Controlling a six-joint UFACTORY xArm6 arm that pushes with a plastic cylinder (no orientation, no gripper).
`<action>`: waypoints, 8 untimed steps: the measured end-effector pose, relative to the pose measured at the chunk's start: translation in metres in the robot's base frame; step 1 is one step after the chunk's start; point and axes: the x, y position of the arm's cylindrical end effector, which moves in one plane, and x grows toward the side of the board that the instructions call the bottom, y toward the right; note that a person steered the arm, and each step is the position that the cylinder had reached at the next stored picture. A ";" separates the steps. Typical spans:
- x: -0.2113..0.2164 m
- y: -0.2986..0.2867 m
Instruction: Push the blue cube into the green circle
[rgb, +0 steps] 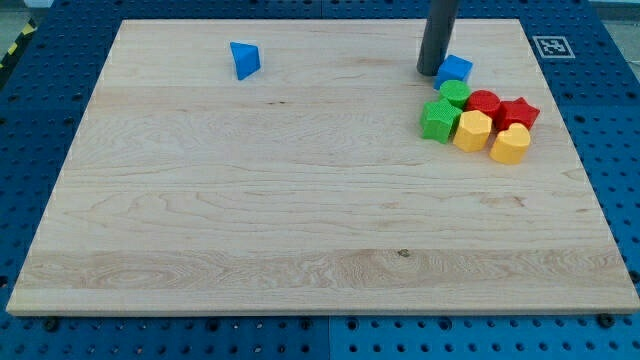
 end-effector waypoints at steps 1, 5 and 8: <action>0.002 0.011; -0.017 0.077; 0.006 0.051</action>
